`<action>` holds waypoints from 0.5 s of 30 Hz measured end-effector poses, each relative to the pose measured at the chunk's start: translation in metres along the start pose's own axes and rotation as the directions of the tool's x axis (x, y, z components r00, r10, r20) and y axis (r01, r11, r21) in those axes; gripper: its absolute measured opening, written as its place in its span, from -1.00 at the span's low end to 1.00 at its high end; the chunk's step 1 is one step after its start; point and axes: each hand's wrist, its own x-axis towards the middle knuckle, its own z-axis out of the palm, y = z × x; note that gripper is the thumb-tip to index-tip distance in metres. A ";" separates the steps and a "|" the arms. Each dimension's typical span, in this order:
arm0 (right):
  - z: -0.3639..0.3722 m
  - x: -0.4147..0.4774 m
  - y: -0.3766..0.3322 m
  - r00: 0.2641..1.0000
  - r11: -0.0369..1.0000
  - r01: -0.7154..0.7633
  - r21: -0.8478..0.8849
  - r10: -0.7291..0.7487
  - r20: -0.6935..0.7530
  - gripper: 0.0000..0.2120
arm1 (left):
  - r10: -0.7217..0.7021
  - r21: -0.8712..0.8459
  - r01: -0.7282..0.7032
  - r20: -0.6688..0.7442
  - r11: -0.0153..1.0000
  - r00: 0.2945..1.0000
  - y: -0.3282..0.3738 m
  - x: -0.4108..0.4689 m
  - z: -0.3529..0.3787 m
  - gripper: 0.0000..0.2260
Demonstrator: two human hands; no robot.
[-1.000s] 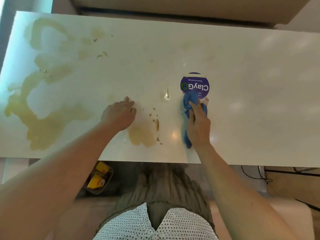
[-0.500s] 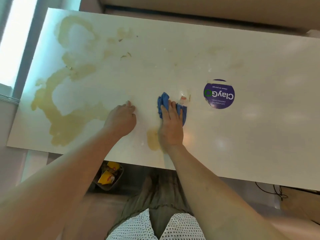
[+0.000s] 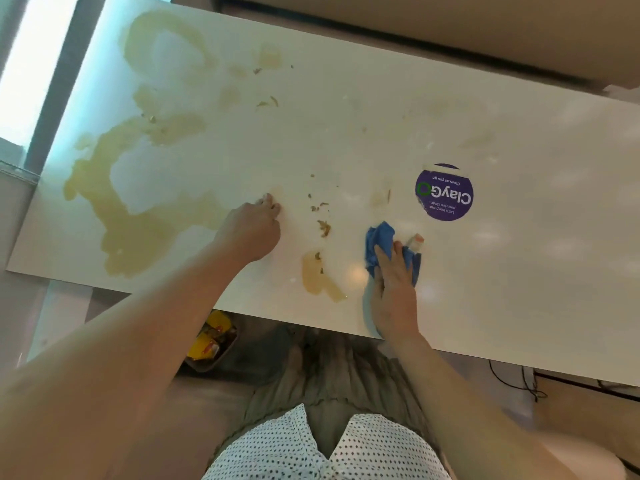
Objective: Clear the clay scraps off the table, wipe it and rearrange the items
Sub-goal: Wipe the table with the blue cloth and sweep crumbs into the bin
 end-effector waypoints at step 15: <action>0.148 0.046 -0.152 0.956 0.958 0.286 0.005 -0.284 -0.077 -0.41 | -0.506 -0.789 0.052 -0.340 0.612 0.793 -0.056 -0.014 -0.006 -0.63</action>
